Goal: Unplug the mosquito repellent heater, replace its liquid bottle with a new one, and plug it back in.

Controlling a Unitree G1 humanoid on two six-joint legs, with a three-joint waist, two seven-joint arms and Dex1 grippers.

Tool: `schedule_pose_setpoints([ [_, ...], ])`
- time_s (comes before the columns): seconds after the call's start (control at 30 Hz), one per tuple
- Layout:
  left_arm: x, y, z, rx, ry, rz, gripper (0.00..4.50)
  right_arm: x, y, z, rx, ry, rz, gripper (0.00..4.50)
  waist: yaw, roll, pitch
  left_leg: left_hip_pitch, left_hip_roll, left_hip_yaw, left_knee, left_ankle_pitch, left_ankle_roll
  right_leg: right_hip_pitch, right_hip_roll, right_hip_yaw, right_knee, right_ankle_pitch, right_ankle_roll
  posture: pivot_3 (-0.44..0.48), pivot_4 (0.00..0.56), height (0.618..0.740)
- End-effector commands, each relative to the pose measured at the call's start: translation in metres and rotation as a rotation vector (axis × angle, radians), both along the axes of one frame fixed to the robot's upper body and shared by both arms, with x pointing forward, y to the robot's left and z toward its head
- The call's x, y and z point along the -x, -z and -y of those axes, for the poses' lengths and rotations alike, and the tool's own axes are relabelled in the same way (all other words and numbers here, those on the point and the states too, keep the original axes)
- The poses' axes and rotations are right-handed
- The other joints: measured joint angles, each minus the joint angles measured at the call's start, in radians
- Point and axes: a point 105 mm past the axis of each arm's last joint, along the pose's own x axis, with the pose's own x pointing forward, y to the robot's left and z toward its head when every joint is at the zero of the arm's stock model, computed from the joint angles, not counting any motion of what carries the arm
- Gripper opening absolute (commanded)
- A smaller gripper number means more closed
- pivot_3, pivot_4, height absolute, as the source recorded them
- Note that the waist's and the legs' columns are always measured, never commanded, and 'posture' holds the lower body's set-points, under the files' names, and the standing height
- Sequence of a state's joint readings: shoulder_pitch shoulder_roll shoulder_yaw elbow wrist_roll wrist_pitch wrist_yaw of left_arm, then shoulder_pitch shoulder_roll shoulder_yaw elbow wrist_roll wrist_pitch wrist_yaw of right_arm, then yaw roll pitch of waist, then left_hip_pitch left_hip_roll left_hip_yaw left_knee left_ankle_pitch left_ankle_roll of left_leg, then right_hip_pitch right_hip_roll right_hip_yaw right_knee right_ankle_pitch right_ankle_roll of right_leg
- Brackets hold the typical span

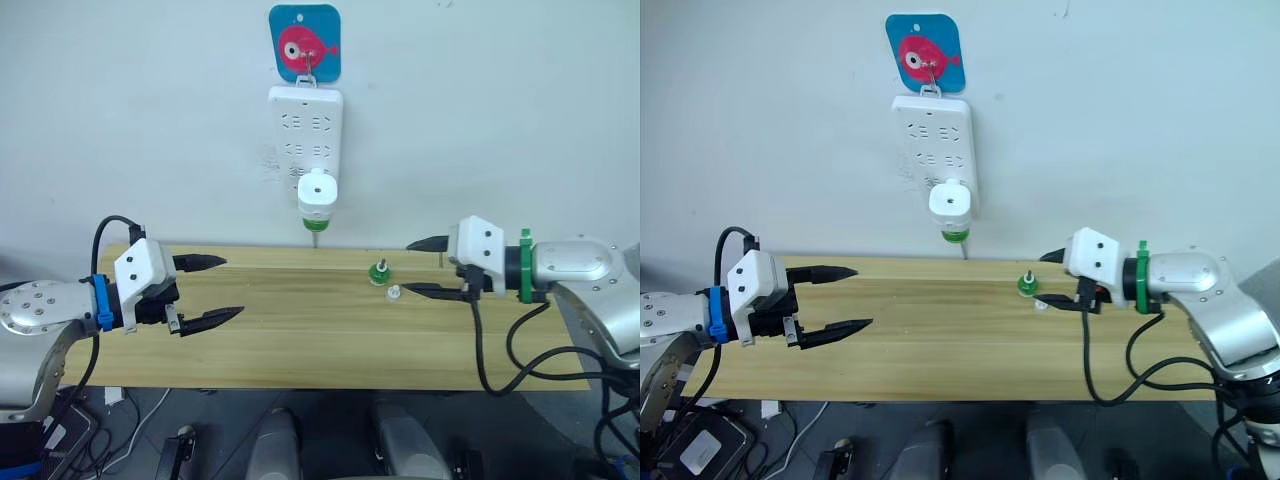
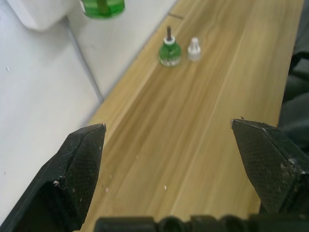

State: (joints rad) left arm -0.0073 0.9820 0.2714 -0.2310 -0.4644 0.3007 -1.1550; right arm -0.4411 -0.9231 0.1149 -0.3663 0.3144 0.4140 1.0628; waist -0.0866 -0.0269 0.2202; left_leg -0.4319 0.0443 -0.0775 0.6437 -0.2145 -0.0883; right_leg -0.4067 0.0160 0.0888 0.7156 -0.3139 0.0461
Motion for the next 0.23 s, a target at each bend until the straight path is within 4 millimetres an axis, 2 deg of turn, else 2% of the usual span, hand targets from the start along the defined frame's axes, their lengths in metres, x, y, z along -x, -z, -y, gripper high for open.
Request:
schedule_pose_setpoints([
  [0.03,0.005,-0.001,-0.005,-0.067,-0.013,0.002,4.5,-0.002,-0.017,0.012,0.042,-0.028,0.071,4.46,-0.003,0.0,-0.012,0.0,0.0,0.0,0.0,0.0,0.0,0.0,0.0,0.0,0.0,0.0,0.0,-0.057,0.088,0.729],
  [0.13,0.005,0.01,-0.012,-0.124,-0.064,0.013,4.5,-0.001,-0.015,0.019,0.068,-0.039,0.061,4.46,-0.003,0.0,-0.023,0.001,0.0,0.0,-0.001,0.0,0.0,0.0,0.0,0.0,0.0,0.0,0.0,-0.054,0.08,0.729],
  [0.23,0.004,0.009,-0.007,-0.063,-0.062,0.008,4.5,0.0,-0.013,0.019,0.06,-0.049,0.043,4.46,-0.002,0.0,-0.026,0.001,0.0,0.0,-0.001,0.0,0.0,0.0,0.0,0.0,0.0,0.0,0.0,-0.049,0.079,0.729],
])
